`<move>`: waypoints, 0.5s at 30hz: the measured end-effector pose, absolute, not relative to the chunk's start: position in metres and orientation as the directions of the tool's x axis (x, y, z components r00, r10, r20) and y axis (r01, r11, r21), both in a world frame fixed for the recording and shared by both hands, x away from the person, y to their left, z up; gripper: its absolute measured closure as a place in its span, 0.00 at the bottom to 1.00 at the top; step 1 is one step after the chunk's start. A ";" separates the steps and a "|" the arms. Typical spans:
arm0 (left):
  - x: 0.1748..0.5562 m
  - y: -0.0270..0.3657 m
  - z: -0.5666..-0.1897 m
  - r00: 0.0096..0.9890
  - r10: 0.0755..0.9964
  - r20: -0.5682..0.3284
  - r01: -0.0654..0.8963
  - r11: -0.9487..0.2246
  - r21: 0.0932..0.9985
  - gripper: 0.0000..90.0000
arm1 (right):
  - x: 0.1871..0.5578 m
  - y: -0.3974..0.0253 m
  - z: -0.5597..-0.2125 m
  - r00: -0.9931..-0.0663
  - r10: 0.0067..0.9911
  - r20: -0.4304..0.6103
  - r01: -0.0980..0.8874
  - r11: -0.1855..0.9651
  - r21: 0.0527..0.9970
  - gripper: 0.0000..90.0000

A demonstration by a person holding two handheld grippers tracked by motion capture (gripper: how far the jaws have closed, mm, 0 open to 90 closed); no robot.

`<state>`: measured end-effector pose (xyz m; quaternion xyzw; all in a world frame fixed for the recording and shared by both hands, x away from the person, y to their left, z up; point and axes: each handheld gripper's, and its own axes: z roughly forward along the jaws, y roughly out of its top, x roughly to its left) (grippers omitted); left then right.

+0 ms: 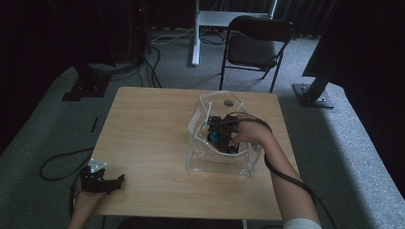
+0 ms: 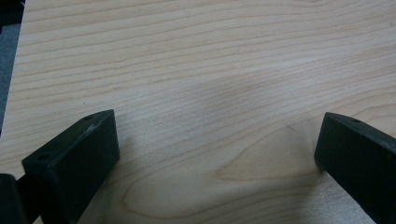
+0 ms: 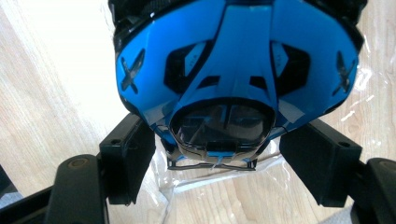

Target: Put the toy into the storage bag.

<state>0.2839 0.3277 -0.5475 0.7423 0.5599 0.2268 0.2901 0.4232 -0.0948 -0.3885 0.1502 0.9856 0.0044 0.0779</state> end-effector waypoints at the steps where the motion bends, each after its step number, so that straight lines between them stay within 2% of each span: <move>1: 0.284 0.328 -0.548 0.270 0.963 0.012 0.700 -0.204 0.685 0.00 | 0.423 -0.094 -0.390 -0.944 0.293 -0.150 0.292 0.956 0.034 0.29; 12: 0.284 0.328 -0.548 0.269 0.963 0.011 0.699 -0.203 0.685 0.00 | 0.426 -0.090 -0.404 -0.947 0.277 -0.160 0.287 0.957 -0.040 0.29; 15: 0.284 0.328 -0.548 0.269 0.963 0.011 0.699 -0.203 0.685 0.00 | 0.425 -0.089 -0.404 -0.947 0.285 -0.152 0.293 0.956 -0.035 0.29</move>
